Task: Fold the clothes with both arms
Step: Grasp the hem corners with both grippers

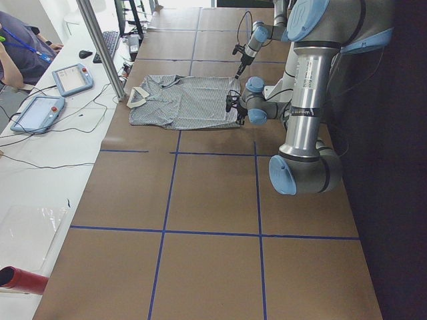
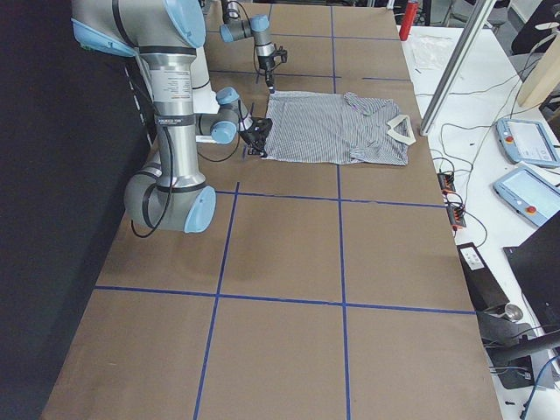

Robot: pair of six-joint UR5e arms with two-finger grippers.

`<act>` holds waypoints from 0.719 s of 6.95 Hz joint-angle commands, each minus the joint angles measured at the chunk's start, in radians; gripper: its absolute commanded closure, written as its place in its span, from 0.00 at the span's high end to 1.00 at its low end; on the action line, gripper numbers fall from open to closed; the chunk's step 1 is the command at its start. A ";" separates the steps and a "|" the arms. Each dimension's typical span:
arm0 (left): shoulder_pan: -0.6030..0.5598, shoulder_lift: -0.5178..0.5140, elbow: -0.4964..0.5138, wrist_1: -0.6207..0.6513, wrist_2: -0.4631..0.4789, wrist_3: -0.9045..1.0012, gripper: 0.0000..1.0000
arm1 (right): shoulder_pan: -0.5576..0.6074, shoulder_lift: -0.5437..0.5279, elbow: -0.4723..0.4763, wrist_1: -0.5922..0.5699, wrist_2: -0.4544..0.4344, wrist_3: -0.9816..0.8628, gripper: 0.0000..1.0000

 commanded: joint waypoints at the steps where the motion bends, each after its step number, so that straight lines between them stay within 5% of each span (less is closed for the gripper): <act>1: 0.000 -0.002 -0.002 0.000 -0.002 0.000 0.00 | 0.011 0.018 0.011 -0.002 -0.008 -0.004 0.00; 2: -0.002 -0.006 -0.055 0.017 -0.026 0.003 0.00 | 0.030 0.014 0.047 -0.012 0.002 -0.010 0.00; 3: -0.014 -0.006 -0.169 0.128 -0.110 0.003 0.00 | 0.041 0.014 0.175 -0.161 0.023 -0.012 0.00; 5: -0.015 -0.067 -0.485 0.516 -0.133 0.005 0.00 | 0.050 0.014 0.538 -0.520 0.116 -0.009 0.00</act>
